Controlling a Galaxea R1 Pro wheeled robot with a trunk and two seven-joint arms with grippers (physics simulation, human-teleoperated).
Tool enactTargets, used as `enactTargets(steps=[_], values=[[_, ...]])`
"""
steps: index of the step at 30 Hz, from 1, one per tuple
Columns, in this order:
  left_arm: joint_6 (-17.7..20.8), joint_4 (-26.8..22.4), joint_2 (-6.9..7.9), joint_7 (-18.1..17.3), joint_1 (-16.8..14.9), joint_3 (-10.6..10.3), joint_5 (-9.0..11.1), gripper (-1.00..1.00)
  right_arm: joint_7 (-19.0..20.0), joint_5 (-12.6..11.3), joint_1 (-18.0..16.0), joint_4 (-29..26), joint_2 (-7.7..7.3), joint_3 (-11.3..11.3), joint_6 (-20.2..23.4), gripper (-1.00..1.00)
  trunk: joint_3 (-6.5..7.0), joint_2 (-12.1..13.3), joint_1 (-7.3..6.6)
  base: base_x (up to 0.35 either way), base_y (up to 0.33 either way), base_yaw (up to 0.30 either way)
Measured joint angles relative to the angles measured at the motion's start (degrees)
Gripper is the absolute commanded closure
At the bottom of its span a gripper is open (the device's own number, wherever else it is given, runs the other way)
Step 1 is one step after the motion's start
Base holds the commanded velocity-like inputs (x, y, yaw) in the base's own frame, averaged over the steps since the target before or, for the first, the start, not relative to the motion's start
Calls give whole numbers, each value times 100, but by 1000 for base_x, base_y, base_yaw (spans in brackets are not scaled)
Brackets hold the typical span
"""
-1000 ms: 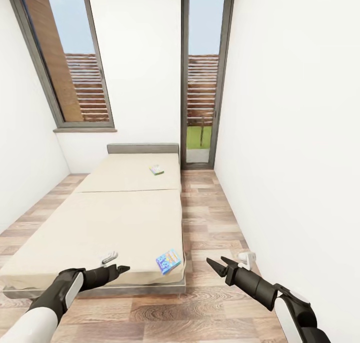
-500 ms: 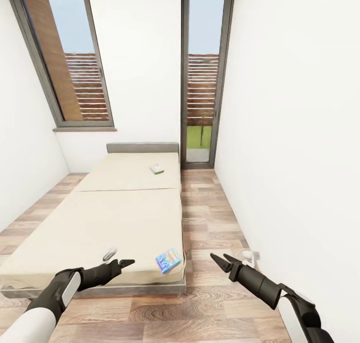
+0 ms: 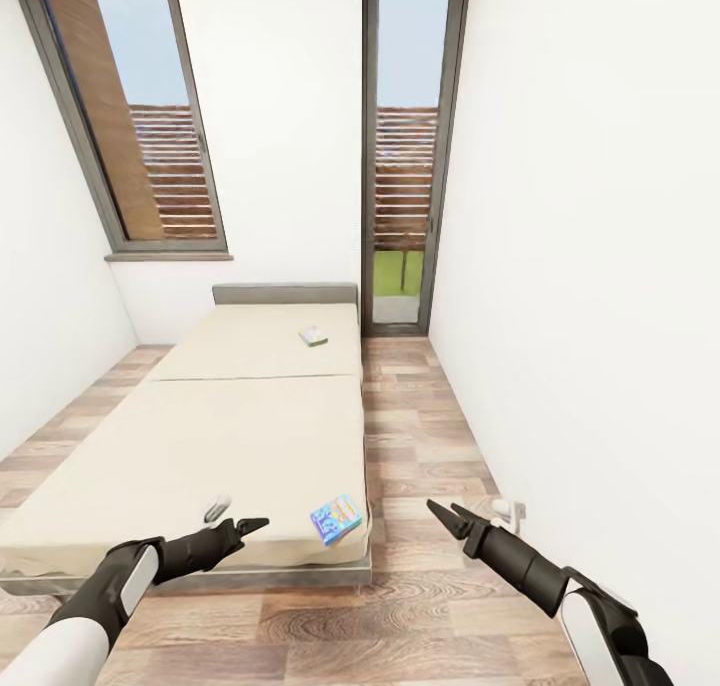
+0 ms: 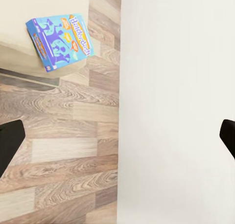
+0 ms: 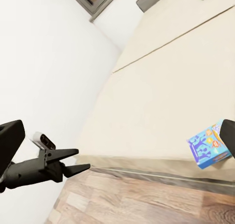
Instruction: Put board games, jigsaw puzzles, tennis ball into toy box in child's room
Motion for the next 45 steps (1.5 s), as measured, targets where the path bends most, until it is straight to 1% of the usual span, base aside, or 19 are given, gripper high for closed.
enactTargets(steps=[8, 14, 23, 26, 45], values=[[7, 13, 2, -252, 3, 119, -2, -100, 43, -452, 0, -53, -23, 16, 18, -100, -144, -321, 176, 0, 0, 0], [2, 97, 3, -476, 3, 155, -3, -100, 78, -626, 0, -209, -39, 19, 13, -100, -252, -562, 308, 0, 0, 0], [-2, 153, -2, -917, 3, 162, -6, -100, 83, -684, 0, -292, -35, 26, 14, -100, -414, -923, 505, 0, 0, 0], [-4, 156, 1, -988, 3, 163, -9, -100, 88, -689, 0, -288, -30, 27, 2, -100, -467, -1044, 571, 0, 0, 0], [-52, 160, -3, -1022, 3, 162, -21, -100, 90, -683, 0, -256, -30, 23, -27, -100, -809, -1806, 989, 0, 0, 0]])
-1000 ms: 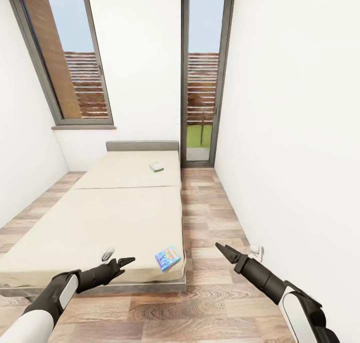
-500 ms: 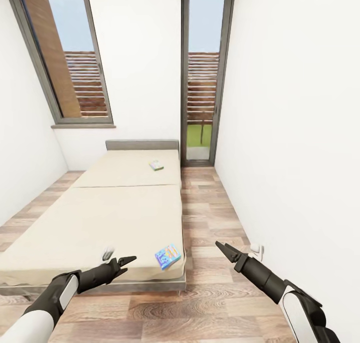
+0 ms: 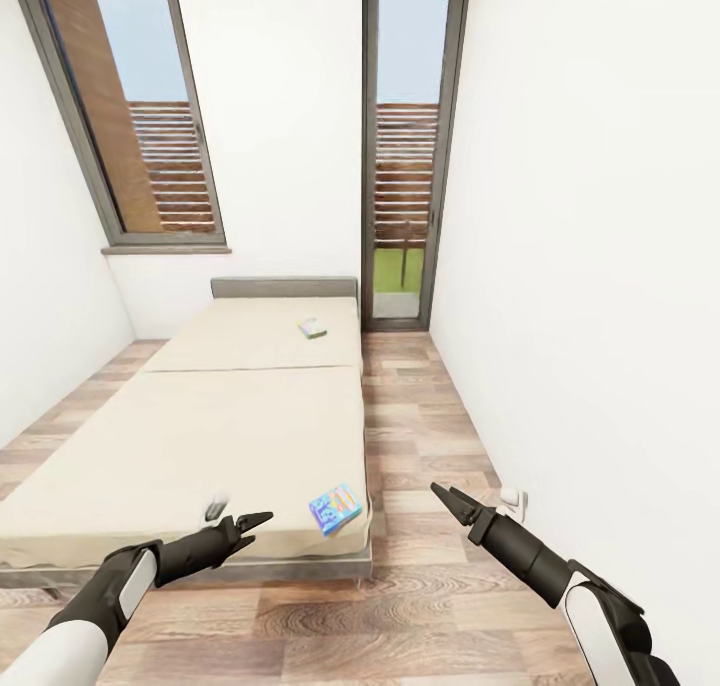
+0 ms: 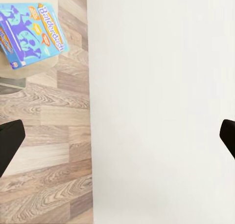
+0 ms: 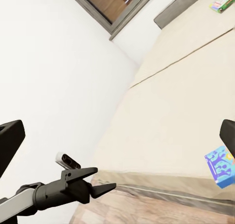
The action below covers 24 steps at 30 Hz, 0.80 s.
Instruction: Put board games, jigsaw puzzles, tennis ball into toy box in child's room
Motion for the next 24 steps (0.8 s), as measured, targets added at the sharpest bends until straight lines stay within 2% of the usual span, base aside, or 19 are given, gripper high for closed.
enactTargets(steps=[24], values=[[-5, 2, -5, -12, 6, -14, -25, -100, 1, 1, 0, 24, 0, -2, -16, -100, -431, -963, 527, 0, 0, 0]])
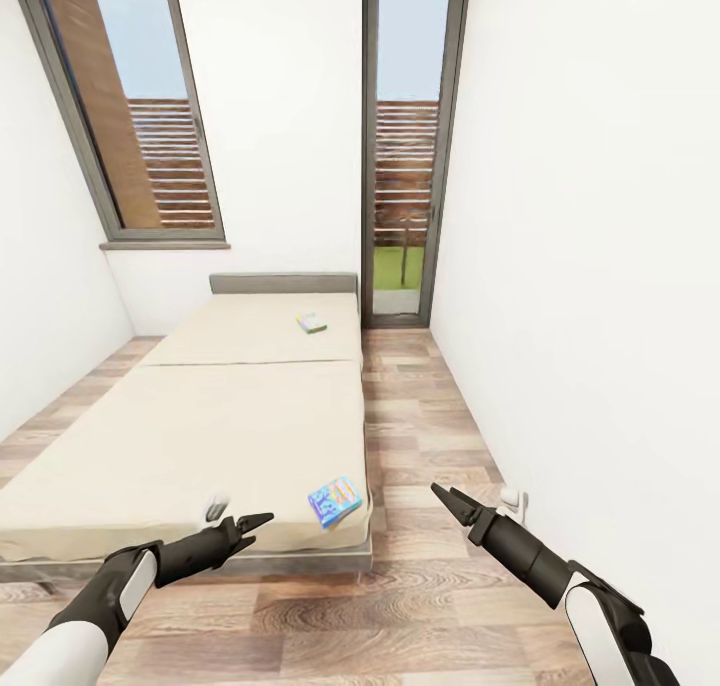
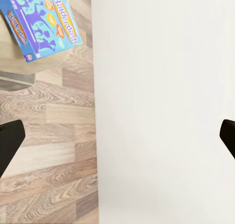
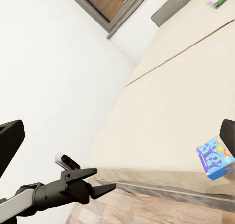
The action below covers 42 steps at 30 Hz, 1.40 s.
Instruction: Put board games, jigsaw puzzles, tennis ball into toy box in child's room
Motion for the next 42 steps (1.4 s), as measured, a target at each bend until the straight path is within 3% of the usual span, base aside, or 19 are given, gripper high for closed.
enactTargets(steps=[14, 25, 34, 42], values=[[4, -2, -3, -7, 1, -10, 1, -100, 2, -1, 0, 1, 0, 0, 0, -100, -1, -1, 1, 0, -7, 0], [1, -2, -3, 1, 3, -14, -8, -100, -7, 7, 0, 0, -3, -1, 8, -100, -1, -2, 0, 65, -213, 0], [0, -4, -4, 1, 2, -12, 3, -100, -9, 19, 0, 1, 8, 6, -1, -100, -1, -2, 0, 30, -46, 0], [-7, -4, -4, 10, 8, -12, -3, -100, -10, 30, 0, 1, 11, 11, -4, -100, 0, -2, -2, 195, 30, 0]])
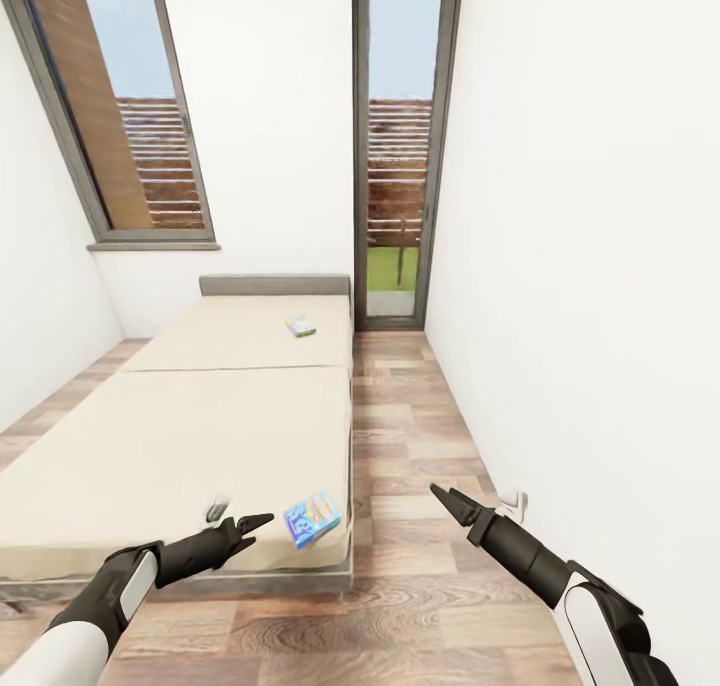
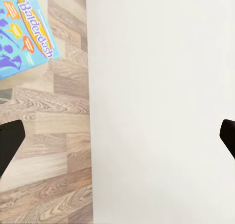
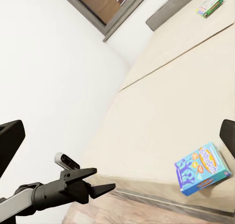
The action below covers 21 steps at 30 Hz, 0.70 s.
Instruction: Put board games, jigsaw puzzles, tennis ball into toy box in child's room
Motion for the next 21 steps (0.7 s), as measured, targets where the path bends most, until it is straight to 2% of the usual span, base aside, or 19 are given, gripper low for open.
enactTargets(steps=[6, 15, 21], values=[[1, 0, -2, 14, 3, 0, 4, -100, -18, 15, 0, 0, 1, 9, -3, -100, 0, 0, 2, 122, 9, 0], [13, 7, 6, -3, 27, 28, 30, -100, -39, 27, 0, 0, 3, 17, -1, -100, 0, 0, 3, 25, 2, 0], [21, 23, 6, -1, 36, 30, 36, -100, -42, 15, 0, 0, -4, 11, 3, -100, -107, -239, 134, 3, 0, 0]])
